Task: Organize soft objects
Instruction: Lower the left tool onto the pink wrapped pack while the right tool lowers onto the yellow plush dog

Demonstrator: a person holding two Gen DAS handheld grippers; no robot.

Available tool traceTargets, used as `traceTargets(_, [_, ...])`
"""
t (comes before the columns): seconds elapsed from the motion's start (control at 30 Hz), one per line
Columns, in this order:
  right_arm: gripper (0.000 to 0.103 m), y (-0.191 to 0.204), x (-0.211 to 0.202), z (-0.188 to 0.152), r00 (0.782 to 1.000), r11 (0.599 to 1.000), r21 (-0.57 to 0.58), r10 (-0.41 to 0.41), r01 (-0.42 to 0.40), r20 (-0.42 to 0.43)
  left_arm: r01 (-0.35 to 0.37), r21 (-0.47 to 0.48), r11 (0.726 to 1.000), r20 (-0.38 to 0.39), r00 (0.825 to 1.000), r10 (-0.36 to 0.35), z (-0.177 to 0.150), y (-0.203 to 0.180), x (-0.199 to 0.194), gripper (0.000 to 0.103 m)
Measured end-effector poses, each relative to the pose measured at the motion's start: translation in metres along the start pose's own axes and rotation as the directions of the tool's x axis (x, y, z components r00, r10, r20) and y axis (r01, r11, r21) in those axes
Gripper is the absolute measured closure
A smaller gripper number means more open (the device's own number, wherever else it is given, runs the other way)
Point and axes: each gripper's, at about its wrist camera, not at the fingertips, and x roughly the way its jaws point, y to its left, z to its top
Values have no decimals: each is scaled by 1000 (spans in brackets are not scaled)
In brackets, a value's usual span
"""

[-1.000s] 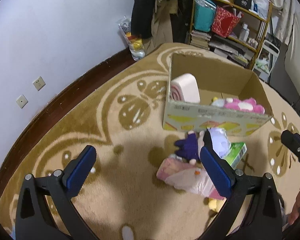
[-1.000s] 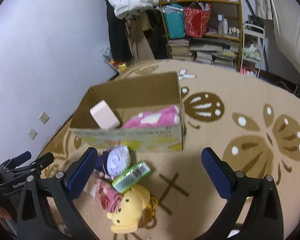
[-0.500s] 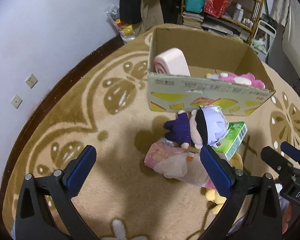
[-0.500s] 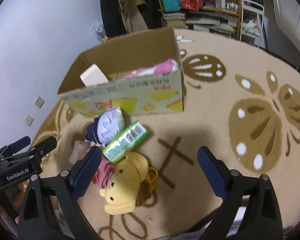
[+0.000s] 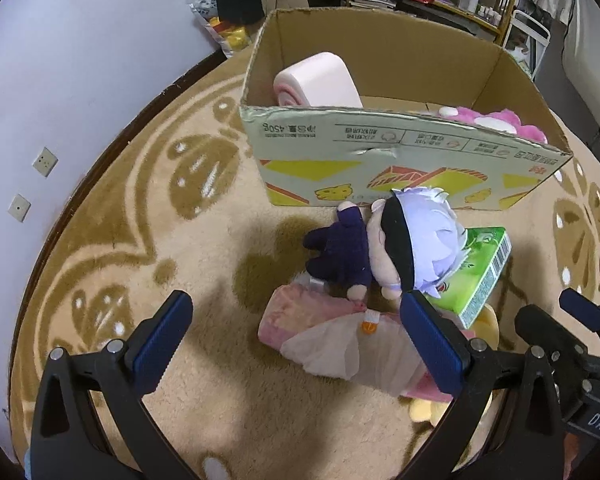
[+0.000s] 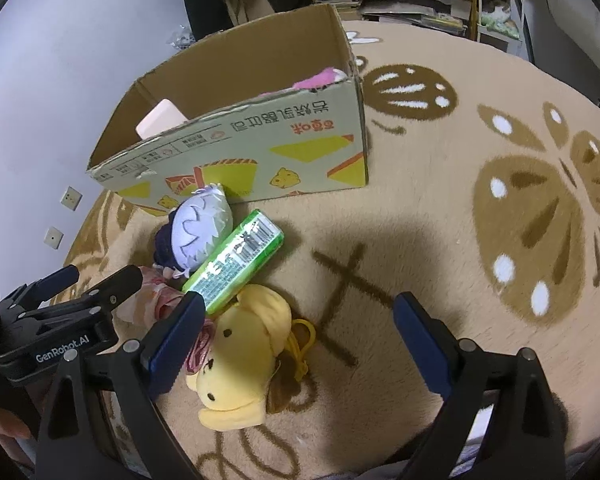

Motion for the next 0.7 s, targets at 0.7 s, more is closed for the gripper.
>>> traceTargets(0.7, [4,3,25,-7,996,1000,-14,-9,7,-89,43,2,999,-96,994,-43,-1,-8,27,1])
